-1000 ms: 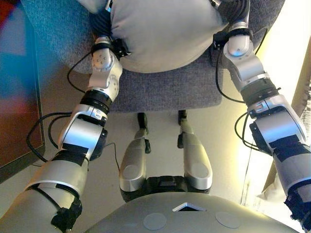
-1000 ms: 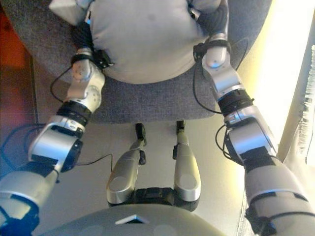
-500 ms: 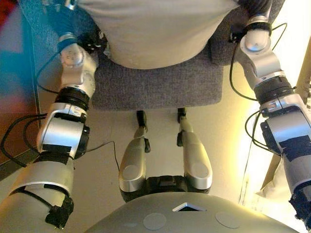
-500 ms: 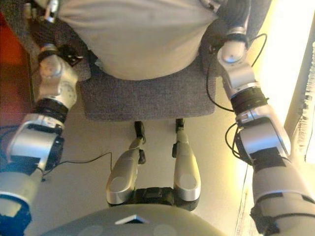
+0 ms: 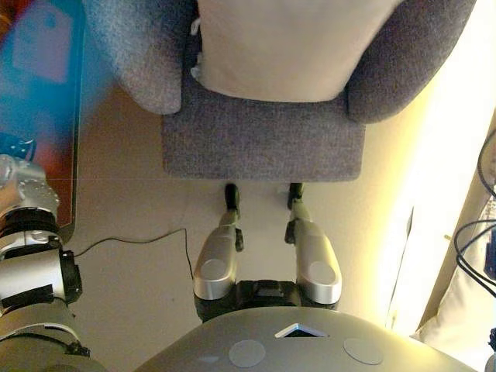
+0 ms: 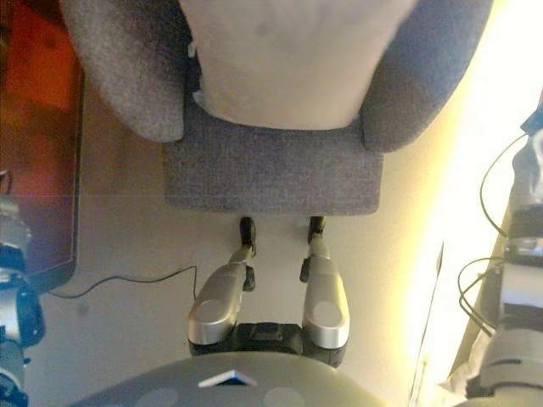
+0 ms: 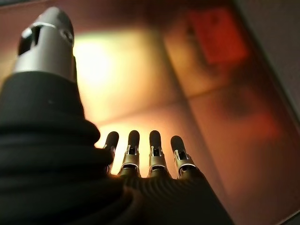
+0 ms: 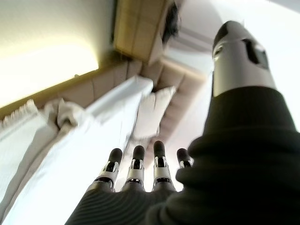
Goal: Pick up the cushion and take it to the sofa
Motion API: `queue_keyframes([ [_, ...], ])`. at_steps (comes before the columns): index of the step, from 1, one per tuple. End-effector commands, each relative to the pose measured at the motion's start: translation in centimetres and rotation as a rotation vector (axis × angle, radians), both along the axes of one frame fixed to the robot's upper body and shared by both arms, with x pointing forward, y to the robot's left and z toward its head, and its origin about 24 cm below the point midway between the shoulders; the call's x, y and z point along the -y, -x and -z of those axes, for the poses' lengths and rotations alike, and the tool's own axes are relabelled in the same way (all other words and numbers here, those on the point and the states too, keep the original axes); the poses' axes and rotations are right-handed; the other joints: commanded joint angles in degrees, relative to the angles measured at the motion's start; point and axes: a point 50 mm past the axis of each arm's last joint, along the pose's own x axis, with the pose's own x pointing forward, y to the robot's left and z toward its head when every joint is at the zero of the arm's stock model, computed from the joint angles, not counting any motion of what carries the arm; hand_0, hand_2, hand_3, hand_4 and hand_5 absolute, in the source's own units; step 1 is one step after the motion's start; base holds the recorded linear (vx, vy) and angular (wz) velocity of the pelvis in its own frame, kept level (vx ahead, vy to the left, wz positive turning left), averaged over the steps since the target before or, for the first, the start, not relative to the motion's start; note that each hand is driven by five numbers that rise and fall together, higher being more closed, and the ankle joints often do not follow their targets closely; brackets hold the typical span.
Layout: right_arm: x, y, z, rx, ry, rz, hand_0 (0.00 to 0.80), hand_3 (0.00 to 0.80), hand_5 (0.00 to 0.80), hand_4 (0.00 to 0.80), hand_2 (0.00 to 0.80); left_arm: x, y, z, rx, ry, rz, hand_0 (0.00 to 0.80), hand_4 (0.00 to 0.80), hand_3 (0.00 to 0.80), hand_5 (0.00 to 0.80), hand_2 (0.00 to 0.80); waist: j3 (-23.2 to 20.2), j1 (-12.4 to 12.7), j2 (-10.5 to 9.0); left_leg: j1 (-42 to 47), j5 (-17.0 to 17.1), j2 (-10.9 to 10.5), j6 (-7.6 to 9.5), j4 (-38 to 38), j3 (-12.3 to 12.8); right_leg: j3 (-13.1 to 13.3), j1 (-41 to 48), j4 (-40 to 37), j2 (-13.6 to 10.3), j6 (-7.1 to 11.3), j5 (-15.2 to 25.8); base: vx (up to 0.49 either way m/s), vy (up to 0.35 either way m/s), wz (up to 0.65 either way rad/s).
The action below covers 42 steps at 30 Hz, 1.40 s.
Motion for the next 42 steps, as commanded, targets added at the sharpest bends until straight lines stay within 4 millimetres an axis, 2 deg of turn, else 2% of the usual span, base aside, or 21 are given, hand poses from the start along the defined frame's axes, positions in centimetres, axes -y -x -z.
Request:
queue_keyframes([
  [1, 2.7, 3.4, 0.9, -0.024, 0.023, 0.113, 0.000, 0.000, 0.000, 0.000, 0.000, -2.6, 3.7, 2.0, -0.177, 0.008, -0.082, 0.000, 0.000, 0.000, 0.000, 0.000, -8.37, -1.06, -1.78, -1.86, -5.90, 1.04, -3.49, 3.01, -1.17, -1.69, 1.37, 4.57, -2.96, 5.15, -10.95, 0.064, -0.028, 0.08],
  [5, 3.9, 5.9, 4.4, -0.123, -0.041, 0.139, 0.000, 0.000, 0.000, 0.000, 0.000, -2.5, 6.2, 6.0, -0.316, 0.095, -0.075, 0.000, 0.000, 0.000, 0.000, 0.000, -10.30, -0.98, -2.32, 0.11, -6.06, 1.12, -3.09, 2.28, -1.58, -1.69, 3.54, 3.69, -2.52, 5.16, -10.98, 0.077, -0.033, 0.03],
  [6, 4.3, 6.9, 5.6, -0.136, -0.067, 0.144, 0.000, 0.000, 0.000, 0.000, 0.000, -2.2, 7.3, 7.5, -0.348, 0.124, -0.077, 0.000, 0.000, 0.000, 0.000, 0.000, -11.02, -0.96, -2.56, 0.81, -6.29, 1.11, -2.91, 2.24, -1.76, -1.63, 4.36, 3.47, -2.38, 5.14, -11.06, 0.129, -0.044, -0.01],
  [11, 4.3, 9.2, 10.2, -0.297, -0.112, 0.168, 0.000, 0.000, 0.000, 0.000, 0.000, -1.1, 11.5, 12.6, -0.481, 0.245, -0.074, 0.000, 0.000, 0.000, 0.000, 0.000, -13.77, -0.74, -3.41, 3.20, -6.99, 1.08, -2.58, 1.85, -1.66, -1.29, 6.97, 2.46, -1.93, 5.29, -11.03, 0.102, -0.024, 0.01],
  [13, 3.9, 10.0, 13.0, -0.414, -0.170, 0.195, 0.000, 0.000, 0.000, 0.000, 0.000, 0.3, 12.9, 15.3, -0.598, 0.324, -0.039, 0.000, 0.000, 0.000, 0.000, 0.000, -14.60, -0.69, -3.68, 3.87, -7.02, 1.10, -2.43, 1.65, -1.64, -1.19, 7.74, 2.46, -1.69, 5.24, -11.16, 0.060, -0.014, 0.02],
  [14, 3.4, 10.8, 15.2, -0.509, -0.202, 0.179, 0.000, 0.000, 0.000, 0.000, 0.000, 1.4, 13.9, 17.1, -0.679, 0.380, 0.006, 0.000, 0.000, 0.000, 0.000, 0.000, -15.00, -0.65, -3.76, 4.18, -6.96, 1.15, -2.40, 1.54, -1.71, -1.12, 8.13, 2.47, -1.58, 5.20, -11.23, 0.056, -0.008, 0.02],
  [15, 2.8, 11.9, 17.6, -0.618, -0.251, 0.161, 0.000, 0.000, 0.000, 0.000, 0.000, 2.8, 15.3, 19.0, -0.764, 0.454, 0.053, 0.000, 0.000, 0.000, 0.000, 0.000, -15.44, -0.69, -3.84, 4.67, -6.80, 1.16, -2.22, 1.25, -1.75, -1.14, 8.65, 2.40, -1.43, 5.09, -11.24, 0.061, -0.006, 0.04],
  [16, 2.3, 12.8, 19.2, -0.665, -0.294, 0.154, 0.000, 0.000, 0.000, 0.000, 0.000, 3.7, 16.1, 20.2, -0.811, 0.498, 0.074, 0.000, 0.000, 0.000, 0.000, 0.000, -15.78, -0.73, -3.87, 5.09, -6.73, 1.15, -2.05, 1.01, -1.77, -1.19, 9.02, 2.31, -1.31, 4.97, -11.24, 0.066, 0.001, 0.05],
  [19, -1.5, 18.3, 26.8, -0.906, -0.484, 0.054, 0.000, 0.000, 0.000, 0.000, 0.000, 8.2, 20.3, 24.3, -1.059, 0.676, 0.216, 0.000, 0.000, 0.000, 0.000, 0.000, -17.55, -0.75, -4.00, 6.99, -6.88, 1.30, -1.56, 0.76, -1.57, -1.11, 10.84, 2.28, -1.00, 4.70, -11.38, 0.125, -0.013, 0.08],
  [20, -3.1, 19.8, 28.7, -0.963, -0.532, 0.034, 0.000, 0.000, 0.000, 0.000, 0.000, 9.6, 21.4, 25.2, -1.108, 0.720, 0.245, 0.000, 0.000, 0.000, 0.000, 0.000, -18.14, -0.70, -3.97, 7.54, -6.95, 1.34, -1.43, 0.76, -1.54, -1.06, 11.43, 2.27, -0.90, 4.59, -11.39, 0.135, -0.012, 0.03],
  [22, -5.0, 21.4, 30.6, -1.036, -0.606, 0.019, 0.000, 0.000, 0.000, 0.000, 0.000, 11.0, 22.5, 26.0, -1.168, 0.776, 0.282, 0.000, 0.000, 0.000, 0.000, 0.000, -18.86, -0.64, -3.91, 8.40, -7.13, 1.36, -1.31, 0.69, -1.41, -1.07, 12.37, 2.22, -0.75, 4.44, -11.54, 0.113, -0.005, 0.01],
  [23, -8.1, 23.0, 32.9, -1.125, -0.696, -0.019, 0.000, 0.000, 0.000, 0.000, 0.000, 13.0, 23.9, 27.0, -1.256, 0.838, 0.344, 0.000, 0.000, 0.000, 0.000, 0.000, -19.68, -0.51, -3.76, 9.44, -7.40, 1.28, -1.09, 0.46, -1.48, -1.19, 13.45, 2.25, -0.58, 4.22, -11.78, 0.104, -0.003, 0.03],
  [24, -9.6, 24.0, 33.9, -1.173, -0.761, -0.032, 0.000, 0.000, 0.000, 0.000, 0.000, 14.0, 24.4, 27.4, -1.294, 0.859, 0.380, 0.000, 0.000, 0.000, 0.000, 0.000, -20.04, -0.48, -3.77, 10.02, -7.55, 1.22, -1.01, 0.28, -1.50, -1.30, 14.13, 2.18, -0.53, 4.13, -11.93, 0.103, -0.001, 0.03],
  [25, -10.7, 24.4, 34.6, -1.212, -0.802, -0.071, 0.000, 0.000, 0.000, 0.000, 0.000, 14.9, 24.8, 27.7, -1.322, 0.883, 0.414, 0.000, 0.000, 0.000, 0.000, 0.000, -20.31, -0.44, -3.75, 10.41, -7.65, 1.15, -0.93, 0.16, -1.56, -1.37, 14.62, 2.15, -0.49, 4.06, -12.03, 0.085, -0.001, 0.03],
  [26, -12.7, 24.9, 35.5, -1.272, -0.841, -0.105, 0.000, 0.000, 0.000, 0.000, 0.000, 16.3, 25.1, 28.2, -1.358, 0.899, 0.453, 0.000, 0.000, 0.000, 0.000, 0.000, -20.80, -0.27, -3.73, 11.13, -7.88, 0.94, -0.71, -0.02, -1.64, -1.48, 15.49, 2.07, -0.48, 3.96, -12.23, 0.085, -0.003, 0.00],
  [28, -15.0, 25.8, 36.4, -1.358, -0.880, -0.158, 0.000, 0.000, 0.000, 0.000, 0.000, 18.2, 25.5, 28.8, -1.391, 0.925, 0.510, 0.000, 0.000, 0.000, 0.000, 0.000, -21.41, -0.07, -3.66, 12.20, -8.13, 0.85, -0.57, -0.35, -1.68, -1.82, 16.80, 1.95, -0.50, 3.98, -12.42, 0.090, -0.006, 0.01],
  [31, -17.0, 26.3, 37.1, -1.441, -0.903, -0.253, 0.000, 0.000, 0.000, 0.000, 0.000, 19.5, 25.3, 29.2, -1.398, 0.938, 0.559, 0.000, 0.000, 0.000, 0.000, 0.000, -22.00, 0.14, -3.49, 13.45, -8.50, 0.68, -0.46, -0.48, -1.86, -2.35, 18.41, 1.84, -0.52, 3.92, -12.78, 0.060, -0.001, 0.02],
  [35, -18.3, 26.1, 37.4, -1.508, -0.867, -0.340, 0.000, 0.000, 0.000, 0.000, 0.000, 20.1, 25.0, 29.3, -1.426, 0.924, 0.620, 0.000, 0.000, 0.000, 0.000, 0.000, -22.31, 0.26, -2.93, 14.40, -8.66, 0.55, -0.38, -0.48, -2.04, -2.83, 19.66, 1.98, -0.60, 3.83, -13.25, 0.018, 0.023, 0.04],
  [42, -18.2, 25.6, 37.4, -1.543, -0.821, -0.417, 0.000, 0.000, 0.000, 0.000, 0.000, 20.2, 24.9, 29.3, -1.404, 0.934, 0.648, 0.000, 0.000, 0.000, 0.000, 0.000, -22.65, 0.44, -2.56, 15.31, -8.97, 0.45, -0.18, -0.48, -2.07, -3.29, 20.71, 2.03, -0.74, 3.93, -13.68, 0.000, 0.007, 0.02],
])
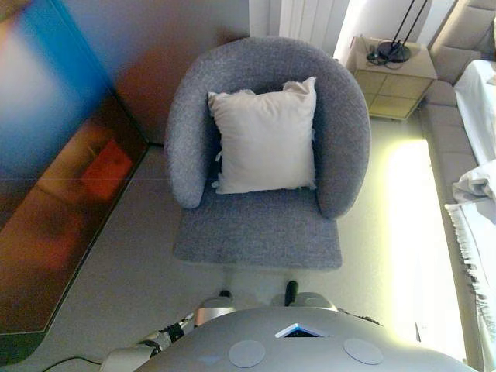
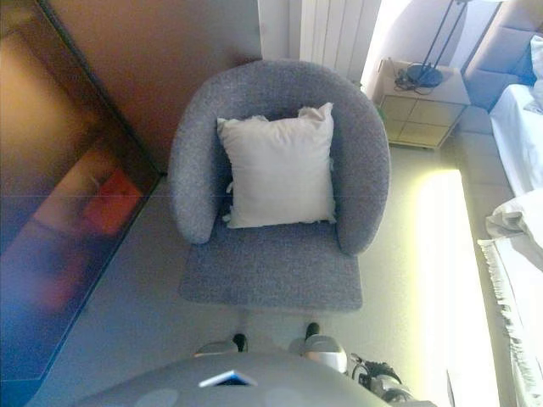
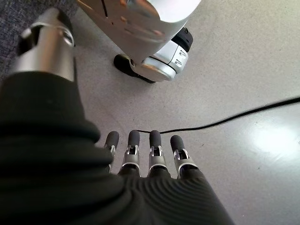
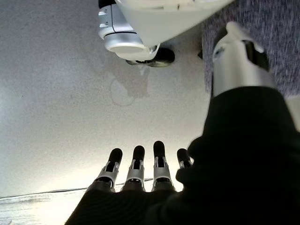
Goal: Pick up the cushion and take it to the sofa
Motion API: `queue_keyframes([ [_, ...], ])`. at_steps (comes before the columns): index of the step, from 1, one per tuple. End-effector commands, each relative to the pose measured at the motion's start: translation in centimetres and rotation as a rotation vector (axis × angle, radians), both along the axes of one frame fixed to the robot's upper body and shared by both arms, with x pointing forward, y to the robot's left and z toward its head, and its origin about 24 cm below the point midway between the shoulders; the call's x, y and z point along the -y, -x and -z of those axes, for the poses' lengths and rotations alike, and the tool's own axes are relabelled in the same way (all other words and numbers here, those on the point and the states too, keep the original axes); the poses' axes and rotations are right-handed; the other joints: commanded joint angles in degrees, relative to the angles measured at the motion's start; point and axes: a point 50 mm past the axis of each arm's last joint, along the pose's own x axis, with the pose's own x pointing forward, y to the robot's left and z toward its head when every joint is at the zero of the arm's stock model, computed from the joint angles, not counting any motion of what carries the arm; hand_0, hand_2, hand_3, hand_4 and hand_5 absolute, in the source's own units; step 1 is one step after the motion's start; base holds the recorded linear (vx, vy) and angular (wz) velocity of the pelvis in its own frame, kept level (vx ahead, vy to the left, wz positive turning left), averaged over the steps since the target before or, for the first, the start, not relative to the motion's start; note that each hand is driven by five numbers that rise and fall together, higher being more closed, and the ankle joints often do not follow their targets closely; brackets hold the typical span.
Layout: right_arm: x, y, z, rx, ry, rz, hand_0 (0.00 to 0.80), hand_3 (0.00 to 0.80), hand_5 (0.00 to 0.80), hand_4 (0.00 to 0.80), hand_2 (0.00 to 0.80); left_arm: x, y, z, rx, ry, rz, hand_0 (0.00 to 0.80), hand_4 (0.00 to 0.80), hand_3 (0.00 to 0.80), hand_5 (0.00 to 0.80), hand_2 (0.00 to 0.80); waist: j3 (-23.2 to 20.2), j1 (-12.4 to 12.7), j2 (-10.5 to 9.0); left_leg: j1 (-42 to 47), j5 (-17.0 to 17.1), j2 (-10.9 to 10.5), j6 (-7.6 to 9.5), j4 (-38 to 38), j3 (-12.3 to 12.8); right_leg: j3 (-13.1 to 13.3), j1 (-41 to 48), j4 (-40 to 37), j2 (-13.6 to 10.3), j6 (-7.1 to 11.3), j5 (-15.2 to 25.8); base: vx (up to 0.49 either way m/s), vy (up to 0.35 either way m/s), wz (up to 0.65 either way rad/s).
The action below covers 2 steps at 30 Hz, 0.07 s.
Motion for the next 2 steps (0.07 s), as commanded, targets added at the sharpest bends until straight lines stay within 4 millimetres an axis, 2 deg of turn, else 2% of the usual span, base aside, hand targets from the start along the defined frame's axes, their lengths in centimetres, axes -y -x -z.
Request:
queue_keyframes([
  [1, -0.22, -2.32, 0.03, 0.030, -0.019, -0.067, 0.000, 0.000, 0.000, 0.000, 0.000, -0.83, -1.62, -0.15, 0.040, -0.003, 0.023, 0.000, 0.000, 0.000, 0.000, 0.000, 3.00, 0.66, -1.79, 2.22, -5.98, -2.13, 0.79, 0.37, 0.39, -1.17, 6.12, 2.24, -2.87, 4.69, -8.92, 0.000, 0.000, 0.00],
  [2, -0.18, -2.36, 0.03, 0.027, -0.025, -0.079, 0.000, 0.000, 0.000, 0.000, 0.000, -0.84, -1.80, -0.15, 0.049, 0.002, 0.026, 0.000, 0.000, 0.000, 0.000, 0.000, 2.99, 0.67, -1.79, 2.29, -6.00, -2.17, 0.84, 0.37, 0.37, -1.16, 6.17, 2.31, -2.83, 4.64, -8.99, 0.000, 0.000, 0.00],
])
